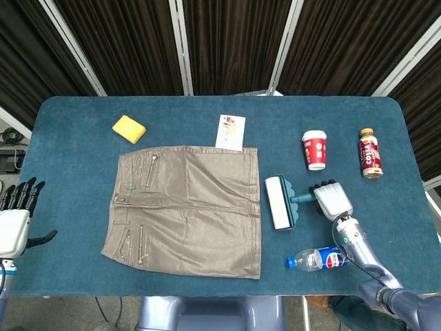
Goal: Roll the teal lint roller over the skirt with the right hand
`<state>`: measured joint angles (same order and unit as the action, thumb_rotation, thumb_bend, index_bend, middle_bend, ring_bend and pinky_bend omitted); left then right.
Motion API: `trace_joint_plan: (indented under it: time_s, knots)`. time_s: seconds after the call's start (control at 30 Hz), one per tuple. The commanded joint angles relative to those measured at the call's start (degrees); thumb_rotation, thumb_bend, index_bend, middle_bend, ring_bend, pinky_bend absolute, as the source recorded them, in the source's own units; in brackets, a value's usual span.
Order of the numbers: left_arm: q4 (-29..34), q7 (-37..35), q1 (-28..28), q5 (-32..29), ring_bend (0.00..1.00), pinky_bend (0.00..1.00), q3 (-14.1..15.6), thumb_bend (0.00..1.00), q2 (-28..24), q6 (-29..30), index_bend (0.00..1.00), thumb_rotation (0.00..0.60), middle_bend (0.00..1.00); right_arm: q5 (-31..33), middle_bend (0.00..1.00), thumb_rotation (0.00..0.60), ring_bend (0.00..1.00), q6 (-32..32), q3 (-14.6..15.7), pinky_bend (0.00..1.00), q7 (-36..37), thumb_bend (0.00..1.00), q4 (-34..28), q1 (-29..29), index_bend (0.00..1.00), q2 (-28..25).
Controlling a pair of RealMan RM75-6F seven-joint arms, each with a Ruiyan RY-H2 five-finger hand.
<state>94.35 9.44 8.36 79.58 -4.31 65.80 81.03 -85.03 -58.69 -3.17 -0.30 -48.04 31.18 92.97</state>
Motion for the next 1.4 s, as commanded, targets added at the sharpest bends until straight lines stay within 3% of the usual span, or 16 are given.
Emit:
trace_joint_plan:
  time_s: [0.03,0.2,0.37,0.6,0.73,0.97,1.2,1.4]
  knots:
    - [0.11,-0.11,0.03,0.09,0.0,0.0,0.03,0.0,-0.07,-0.03,0.0,0.6,0.0,-1.28,0.52,0.6,0.39,-1.9,-0.64,0.39,-0.35,0.77,-4.24,1.02,0.52,-2.38]
    - [0.3,-0.25,0.15,0.19,0.0,0.0,0.06,0.0,-0.17,-0.19,0.0,0.6,0.0,-2.05,0.52,0.6,0.39,-2.5,-2.76,0.39,-5.79,0.8,-14.27,3.79,0.52,-6.6]
    - [0.29,-0.38,0.32,0.22,0.0,0.0,0.11,0.0,-0.18,-0.51,0.0,0.6,0.0,-1.93,0.52,0.6,0.39,0.17,-4.71,0.39,-17.26,0.82,-25.44,7.59,0.52,-9.13]
    - [-0.11,-1.46,0.46,-0.22,0.0,0.0,0.0,0.0,-0.5,-1.04,0.0,0.6,0.0,1.92,0.52,0.6,0.4,6.4,-6.03,0.39,-35.68,0.85,-35.0,12.52,0.52,-6.03]
    - [-0.55,-2.41,0.46,-0.52,0.0,0.0,-0.05,0.0,-0.77,-1.37,0.0,0.6,0.0,6.04,0.52,0.6,0.4,8.38,-6.19,0.39,-45.71,0.86,-36.25,14.61,0.52,-1.3]
    - [-0.77,-3.65,0.32,-0.76,0.0,0.0,-0.13,0.0,-1.29,-1.4,0.0,0.6,0.0,12.66,0.52,0.6,0.4,10.17,-6.03,0.4,-55.73,0.88,-34.89,17.27,0.52,4.88]
    - [-0.8,-4.1,0.31,-0.89,0.0,0.0,-0.12,0.0,-1.48,-1.54,0.0,0.6,0.0,16.41,0.52,0.6,0.4,9.04,-5.0,0.4,-59.73,0.89,-32.9,18.0,0.52,7.11]
    - [-0.69,-4.0,0.42,-0.77,0.0,0.0,-0.03,0.0,-1.44,-1.71,0.0,0.6,0.0,15.23,0.52,0.6,0.4,7.12,-2.65,0.4,-60.73,0.89,-29.4,17.45,0.52,5.27]
